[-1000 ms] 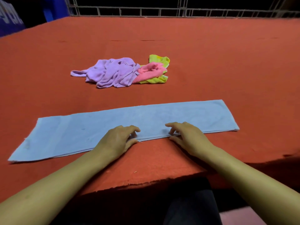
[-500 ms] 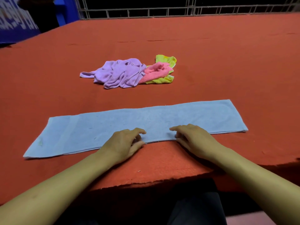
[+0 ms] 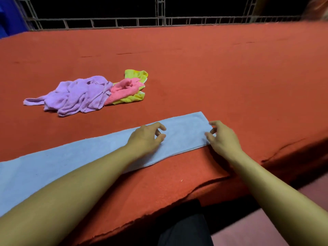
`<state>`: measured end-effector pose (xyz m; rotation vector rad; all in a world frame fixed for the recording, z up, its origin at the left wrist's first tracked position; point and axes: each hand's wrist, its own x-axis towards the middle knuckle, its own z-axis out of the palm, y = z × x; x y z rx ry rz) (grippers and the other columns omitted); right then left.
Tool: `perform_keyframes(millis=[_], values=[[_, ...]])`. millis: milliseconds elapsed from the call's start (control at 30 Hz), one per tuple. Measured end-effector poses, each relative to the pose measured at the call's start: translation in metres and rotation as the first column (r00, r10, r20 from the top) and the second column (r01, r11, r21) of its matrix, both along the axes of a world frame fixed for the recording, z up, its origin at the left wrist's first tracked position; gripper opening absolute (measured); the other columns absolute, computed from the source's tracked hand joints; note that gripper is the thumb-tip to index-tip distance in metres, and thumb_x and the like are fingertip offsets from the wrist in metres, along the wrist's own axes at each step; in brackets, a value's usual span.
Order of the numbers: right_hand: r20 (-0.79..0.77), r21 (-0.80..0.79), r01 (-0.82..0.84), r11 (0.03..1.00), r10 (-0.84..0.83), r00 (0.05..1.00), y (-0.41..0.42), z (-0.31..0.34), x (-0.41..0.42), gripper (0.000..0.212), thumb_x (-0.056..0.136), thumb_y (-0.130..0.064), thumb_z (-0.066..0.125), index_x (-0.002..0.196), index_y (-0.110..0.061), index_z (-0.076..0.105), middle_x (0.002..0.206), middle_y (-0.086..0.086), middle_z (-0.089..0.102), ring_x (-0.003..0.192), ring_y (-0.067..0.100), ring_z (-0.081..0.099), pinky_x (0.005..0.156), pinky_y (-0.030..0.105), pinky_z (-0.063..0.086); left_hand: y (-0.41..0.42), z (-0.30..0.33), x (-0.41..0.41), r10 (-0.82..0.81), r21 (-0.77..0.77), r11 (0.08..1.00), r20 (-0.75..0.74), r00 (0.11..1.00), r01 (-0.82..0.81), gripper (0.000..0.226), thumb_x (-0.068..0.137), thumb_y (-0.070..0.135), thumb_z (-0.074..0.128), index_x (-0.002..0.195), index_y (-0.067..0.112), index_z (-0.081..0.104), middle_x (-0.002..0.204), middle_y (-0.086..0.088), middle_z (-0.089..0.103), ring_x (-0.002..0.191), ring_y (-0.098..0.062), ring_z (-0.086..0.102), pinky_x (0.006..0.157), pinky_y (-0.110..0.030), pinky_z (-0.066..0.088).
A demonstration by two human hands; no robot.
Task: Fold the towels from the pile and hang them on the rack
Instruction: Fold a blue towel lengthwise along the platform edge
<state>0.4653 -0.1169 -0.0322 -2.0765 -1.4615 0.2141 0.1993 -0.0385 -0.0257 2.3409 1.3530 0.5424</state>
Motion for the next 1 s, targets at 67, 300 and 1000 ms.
perform_keyframes(millis=[67, 300, 1000], values=[[0.025, -0.074, 0.084, 0.994, -0.082, 0.996, 0.003, 0.001, 0.014, 0.053, 0.087, -0.039, 0.062, 0.135, -0.020, 0.047, 0.114, 0.003, 0.067, 0.110, 0.030, 0.060, 0.088, 0.039, 0.048, 0.019, 0.002, 0.031, -0.036, -0.002, 0.999, 0.024, 0.999, 0.036, 0.020, 0.093, 0.037, 0.057, 0.114, 0.037, 0.058, 0.093, 0.021, 0.064, 0.082, -0.011, 0.061, 0.076, -0.031, 0.046], [0.082, -0.204, 0.082, 0.976, -0.066, 0.994, 0.006, -0.003, 0.020, 0.060, 0.084, -0.044, 0.065, 0.134, -0.021, 0.040, 0.118, 0.005, 0.064, 0.114, 0.032, 0.058, 0.087, 0.043, 0.050, 0.075, 0.000, 0.120, -0.078, 0.011, 0.997, 0.039, 0.996, 0.078, 0.025, 0.094, 0.024, 0.058, 0.119, 0.024, 0.059, 0.107, 0.006, 0.070, 0.094, -0.020, 0.062, 0.086, -0.033, 0.047], [-0.397, -0.243, -0.081, 0.967, -0.023, 0.917, -0.001, -0.001, 0.070, 0.069, 0.075, -0.021, 0.082, 0.134, -0.021, 0.047, 0.082, -0.002, 0.063, 0.065, 0.015, 0.060, 0.063, 0.033, 0.048, 0.113, -0.020, 0.180, -0.176, -0.096, 0.979, 0.047, 0.983, 0.180, 0.033, 0.091, 0.031, 0.065, 0.122, 0.030, 0.056, 0.086, 0.018, 0.062, 0.091, -0.009, 0.061, 0.083, -0.031, 0.047]])
